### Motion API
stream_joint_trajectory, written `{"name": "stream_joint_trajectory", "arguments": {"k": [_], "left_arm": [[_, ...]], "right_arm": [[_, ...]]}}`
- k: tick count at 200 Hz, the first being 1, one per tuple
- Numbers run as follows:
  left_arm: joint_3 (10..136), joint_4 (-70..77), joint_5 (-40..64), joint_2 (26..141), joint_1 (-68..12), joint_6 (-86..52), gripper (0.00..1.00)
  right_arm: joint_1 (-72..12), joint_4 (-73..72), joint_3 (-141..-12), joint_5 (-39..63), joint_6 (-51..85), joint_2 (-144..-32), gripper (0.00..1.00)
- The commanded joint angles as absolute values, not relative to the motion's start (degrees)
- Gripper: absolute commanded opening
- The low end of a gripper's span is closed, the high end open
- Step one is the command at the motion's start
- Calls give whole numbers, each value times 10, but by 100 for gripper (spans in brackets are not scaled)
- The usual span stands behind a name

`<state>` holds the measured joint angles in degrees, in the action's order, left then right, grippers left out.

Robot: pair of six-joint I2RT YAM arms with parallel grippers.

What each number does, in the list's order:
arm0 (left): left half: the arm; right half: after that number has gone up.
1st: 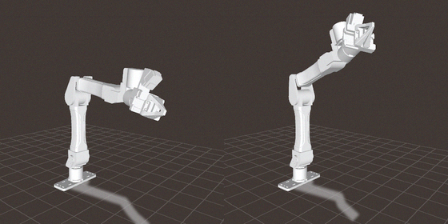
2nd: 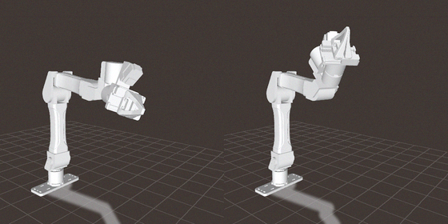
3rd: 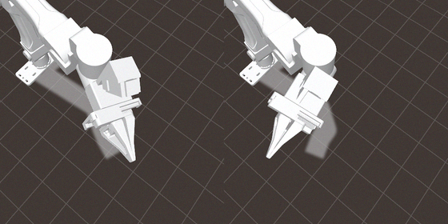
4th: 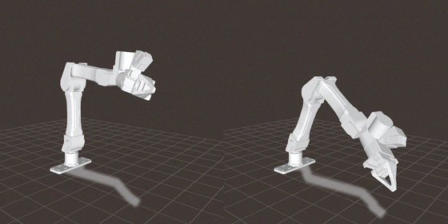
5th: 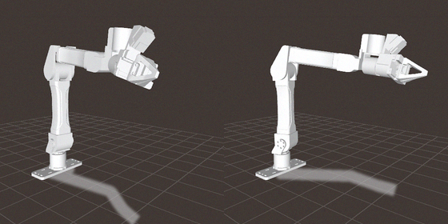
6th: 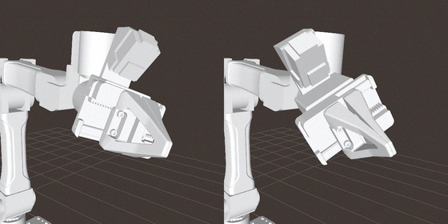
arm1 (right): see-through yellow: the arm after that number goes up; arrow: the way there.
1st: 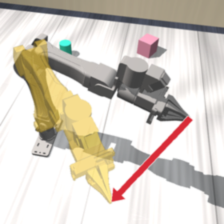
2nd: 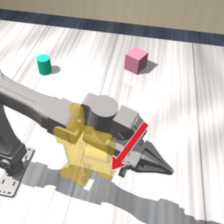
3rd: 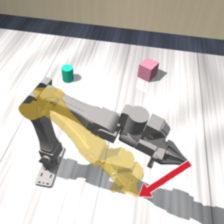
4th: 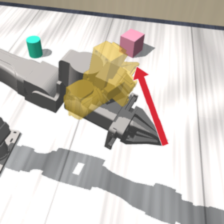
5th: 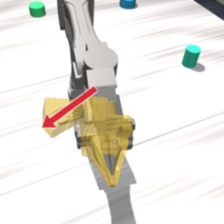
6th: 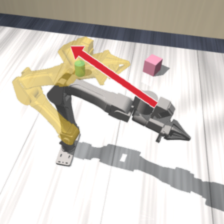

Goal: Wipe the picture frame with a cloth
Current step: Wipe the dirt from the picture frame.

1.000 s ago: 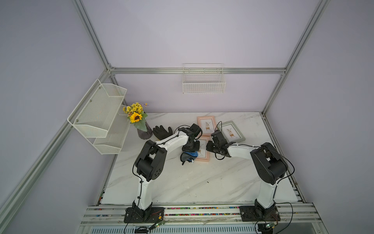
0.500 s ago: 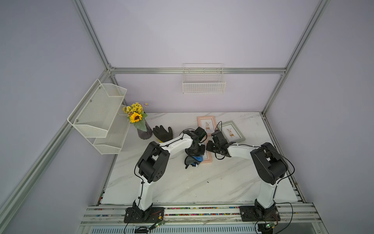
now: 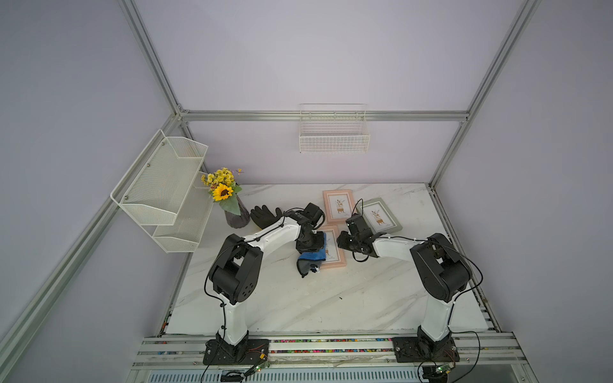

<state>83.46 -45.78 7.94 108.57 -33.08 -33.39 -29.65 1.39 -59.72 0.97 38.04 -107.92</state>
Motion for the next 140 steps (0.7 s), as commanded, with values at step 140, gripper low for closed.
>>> {"name": "stream_joint_trajectory", "arguments": {"k": [140], "left_arm": [[774, -546, -58, 867, -205, -296, 2]], "right_arm": [[-336, 109, -662, -30, 299, -1093, 58]]}}
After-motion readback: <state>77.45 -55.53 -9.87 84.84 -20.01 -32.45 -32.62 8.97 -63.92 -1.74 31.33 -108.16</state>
